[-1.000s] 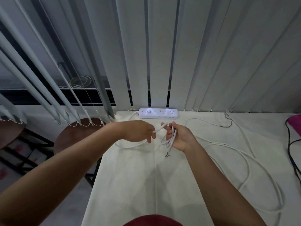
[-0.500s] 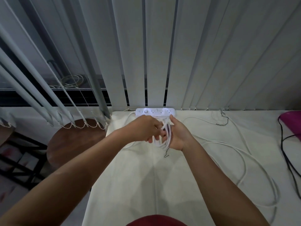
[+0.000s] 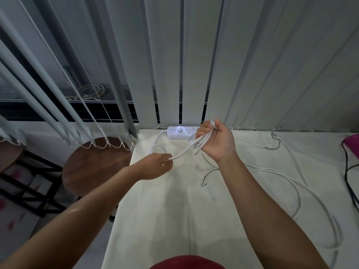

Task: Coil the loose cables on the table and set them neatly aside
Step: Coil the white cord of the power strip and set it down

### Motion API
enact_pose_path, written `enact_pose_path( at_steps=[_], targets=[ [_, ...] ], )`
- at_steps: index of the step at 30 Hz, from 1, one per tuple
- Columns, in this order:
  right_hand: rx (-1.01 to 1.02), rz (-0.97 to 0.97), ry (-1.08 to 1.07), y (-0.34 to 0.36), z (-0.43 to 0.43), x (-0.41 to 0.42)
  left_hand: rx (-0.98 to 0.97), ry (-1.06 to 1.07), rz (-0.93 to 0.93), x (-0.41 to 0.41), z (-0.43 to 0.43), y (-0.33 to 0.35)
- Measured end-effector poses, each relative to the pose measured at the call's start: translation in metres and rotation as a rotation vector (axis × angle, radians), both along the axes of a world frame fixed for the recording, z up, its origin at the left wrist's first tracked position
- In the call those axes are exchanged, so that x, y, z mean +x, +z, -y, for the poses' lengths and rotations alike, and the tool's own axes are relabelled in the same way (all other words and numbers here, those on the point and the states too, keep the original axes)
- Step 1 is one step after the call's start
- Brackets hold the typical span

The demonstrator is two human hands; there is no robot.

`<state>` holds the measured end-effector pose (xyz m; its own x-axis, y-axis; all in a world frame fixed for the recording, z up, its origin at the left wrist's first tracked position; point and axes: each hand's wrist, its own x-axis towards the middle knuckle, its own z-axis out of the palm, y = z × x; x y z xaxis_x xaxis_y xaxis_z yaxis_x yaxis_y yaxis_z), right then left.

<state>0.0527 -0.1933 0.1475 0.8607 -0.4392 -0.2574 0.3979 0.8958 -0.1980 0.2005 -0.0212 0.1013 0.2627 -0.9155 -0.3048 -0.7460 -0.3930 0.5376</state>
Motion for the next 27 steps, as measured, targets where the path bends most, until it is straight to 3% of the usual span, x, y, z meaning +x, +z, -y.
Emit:
enact_pose_path(
  at_steps=[6,10,17,22,27],
  targets=[
    [-0.084,0.212,0.226,0.019,0.013,-0.01,-0.02,-0.055,0.276,0.038,0.014,-0.02],
    [-0.342,0.205,0.512,0.025,0.015,-0.026,-0.119,-0.169,0.406,0.059,0.049,-0.009],
    [-0.953,-0.12,0.89,0.018,0.007,-0.028,-0.16,-0.223,0.532,0.081,0.106,0.019],
    [-1.012,-0.326,0.885,-0.002,-0.012,-0.015,-0.115,-0.157,0.457,0.094,0.12,0.035],
    [-1.222,-0.755,0.865,-0.032,-0.035,0.01,-0.08,-0.206,0.501,0.087,0.129,0.048]
  ],
)
